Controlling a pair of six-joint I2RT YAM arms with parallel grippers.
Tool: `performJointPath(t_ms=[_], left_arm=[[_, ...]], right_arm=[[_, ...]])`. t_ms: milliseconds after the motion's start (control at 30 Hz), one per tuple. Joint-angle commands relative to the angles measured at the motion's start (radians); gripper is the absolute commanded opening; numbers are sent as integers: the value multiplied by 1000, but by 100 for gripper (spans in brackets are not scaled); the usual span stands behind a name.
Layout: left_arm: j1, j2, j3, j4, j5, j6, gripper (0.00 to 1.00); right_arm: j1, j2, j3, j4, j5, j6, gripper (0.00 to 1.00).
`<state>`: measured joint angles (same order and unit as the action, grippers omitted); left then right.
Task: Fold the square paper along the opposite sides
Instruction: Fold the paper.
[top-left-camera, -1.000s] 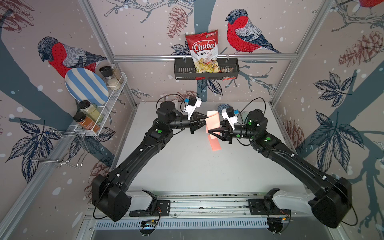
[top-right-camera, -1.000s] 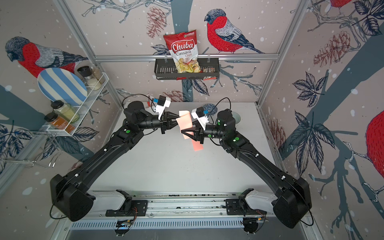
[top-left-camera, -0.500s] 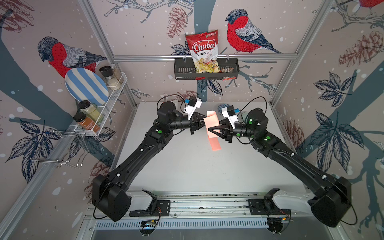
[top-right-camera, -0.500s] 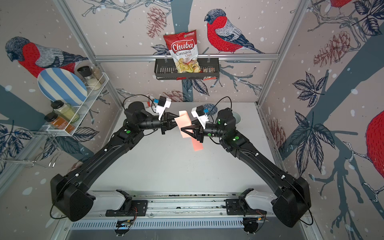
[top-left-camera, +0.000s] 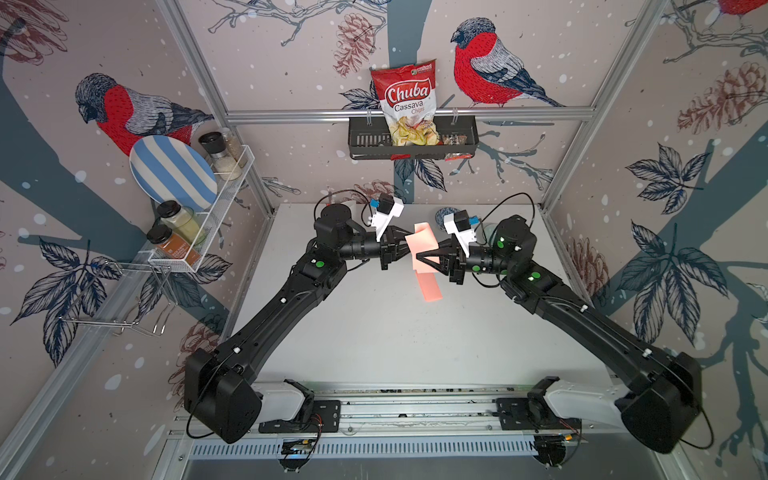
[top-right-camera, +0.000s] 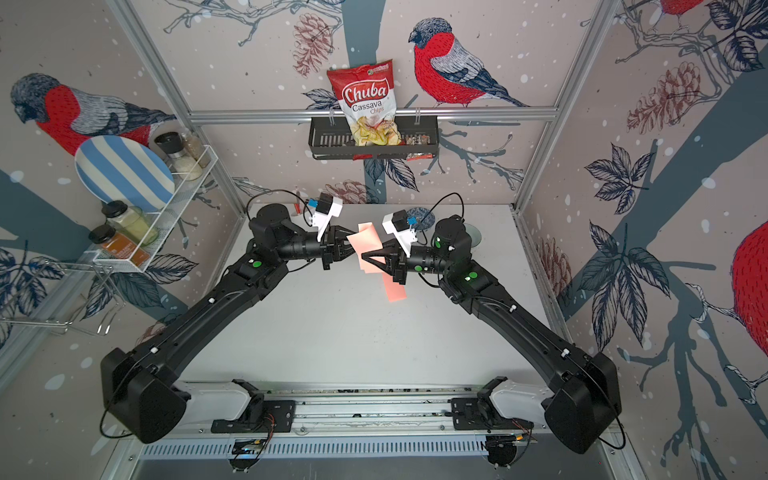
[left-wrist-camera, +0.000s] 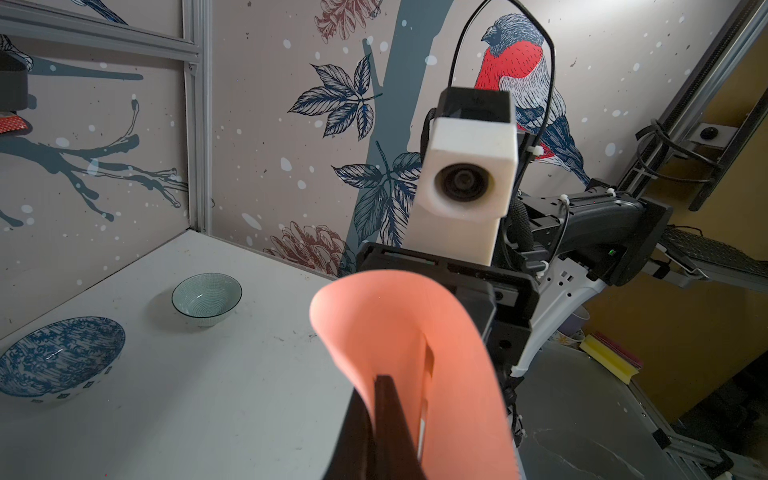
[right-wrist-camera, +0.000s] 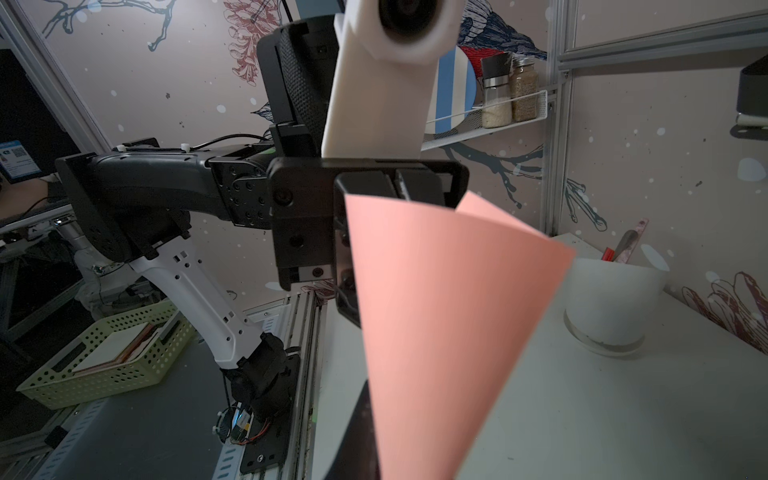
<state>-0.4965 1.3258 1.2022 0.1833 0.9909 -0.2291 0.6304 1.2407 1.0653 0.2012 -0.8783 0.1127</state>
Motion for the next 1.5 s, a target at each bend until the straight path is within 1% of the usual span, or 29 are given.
performJointPath(t_ms=[0, 67, 433, 600, 667, 700, 767, 833, 900, 933, 1033, 1133, 1167, 1300, 1367, 1467], left_arm=[[-1, -7, -3, 30, -11, 14, 0], [0, -10, -4, 31, -14, 13, 1], [0, -50, -3, 56, -15, 16, 37], [4, -59, -8, 47, -36, 37, 46], [9, -65, -5, 51, -72, 46, 51], [14, -73, -5, 63, -110, 45, 53], [19, -93, -14, 98, -207, 38, 57], [22, -137, -54, 161, -348, 29, 64], [33, -189, -107, 226, -420, 18, 65], [43, -212, -137, 253, -426, 10, 66], [70, -288, -220, 309, -385, -8, 71], [78, -329, -279, 305, -285, 4, 75], [78, -335, -294, 314, -236, -1, 76], [76, -306, -316, 370, -67, -51, 78], [76, -284, -311, 385, -29, -71, 78], [76, -261, -311, 411, -11, -87, 78]], right_arm=[[2, -5, -4, 40, -5, 14, 13], [2, -6, -8, 39, -4, 13, 14], [2, -10, -39, 39, 1, 14, 14], [2, -12, -38, 41, -4, 14, 14], [2, -15, -40, 40, -8, 14, 14], [2, -15, -41, 41, -8, 13, 14], [3, -18, -39, 41, -8, 13, 14], [2, -24, -32, 39, -8, 15, 14], [-1, -34, -21, 39, -21, 22, 13], [-2, -41, -17, 39, -27, 25, 13], [-12, -69, -7, 54, -57, 39, 14], [-24, -92, 0, 98, -91, 69, 17], [-26, -96, 3, 113, -98, 79, 17], [-28, -89, 34, 131, -112, 100, 21], [-28, -77, 48, 134, -115, 108, 21], [-28, -60, 58, 136, -118, 114, 25]])
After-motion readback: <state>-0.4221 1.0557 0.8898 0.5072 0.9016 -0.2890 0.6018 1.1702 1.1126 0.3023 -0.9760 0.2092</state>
